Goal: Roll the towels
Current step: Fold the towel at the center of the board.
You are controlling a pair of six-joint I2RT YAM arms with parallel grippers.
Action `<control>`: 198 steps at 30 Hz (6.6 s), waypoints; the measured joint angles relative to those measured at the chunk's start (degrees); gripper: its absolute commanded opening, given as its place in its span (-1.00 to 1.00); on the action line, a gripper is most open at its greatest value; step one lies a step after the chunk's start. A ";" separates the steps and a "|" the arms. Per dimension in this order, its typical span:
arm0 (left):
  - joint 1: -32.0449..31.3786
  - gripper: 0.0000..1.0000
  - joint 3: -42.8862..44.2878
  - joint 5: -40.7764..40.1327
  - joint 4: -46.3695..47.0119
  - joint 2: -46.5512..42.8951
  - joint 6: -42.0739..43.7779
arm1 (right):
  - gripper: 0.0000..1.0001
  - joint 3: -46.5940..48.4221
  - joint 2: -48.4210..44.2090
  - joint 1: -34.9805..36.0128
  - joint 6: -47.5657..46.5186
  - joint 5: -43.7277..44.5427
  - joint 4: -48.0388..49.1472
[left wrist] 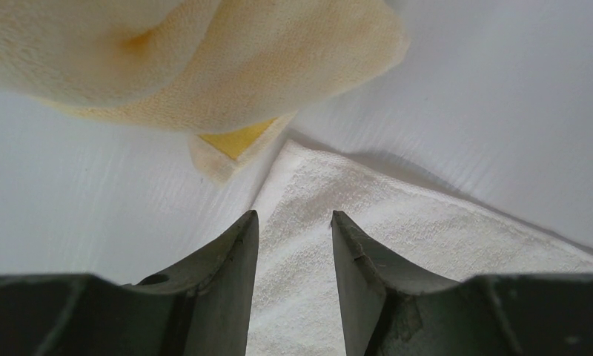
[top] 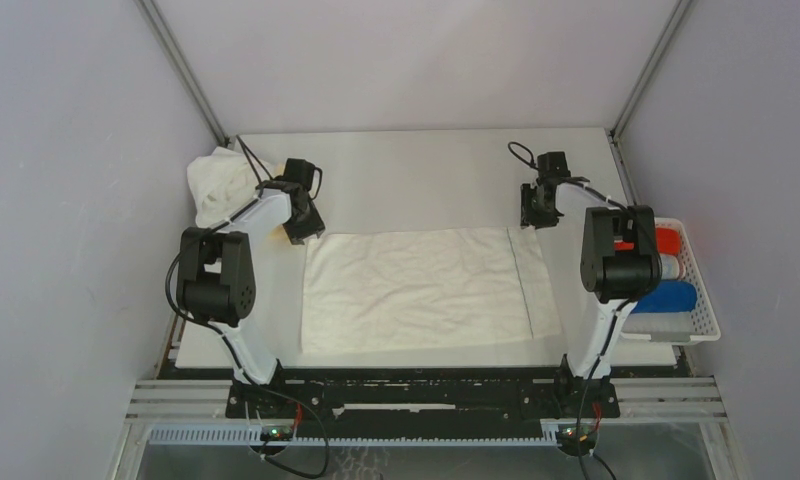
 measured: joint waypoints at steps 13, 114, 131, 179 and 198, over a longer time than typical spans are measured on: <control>0.00 -0.07 0.00 0.37 -0.02 0.00 0.00 | -0.68 2.19 1.14 0.90 -1.86 2.23 -3.74; 0.52 -1.00 1.81 6.60 -4.94 -8.41 2.38 | -0.98 -4.83 -21.81 -3.80 3.69 3.72 -6.93; 0.44 -1.00 -12.20 10.05 -3.98 -17.20 -2.08 | -0.98 -26.18 -35.43 -11.21 16.24 -0.87 -5.27; 0.26 -1.00 -19.15 10.86 -1.27 -13.44 -6.03 | -0.99 -35.98 -34.25 -19.43 22.60 -8.79 -1.33; 0.26 -1.00 -18.56 10.43 -4.59 -22.34 -6.01 | -0.98 -35.95 -47.06 -20.15 22.64 -10.36 -4.66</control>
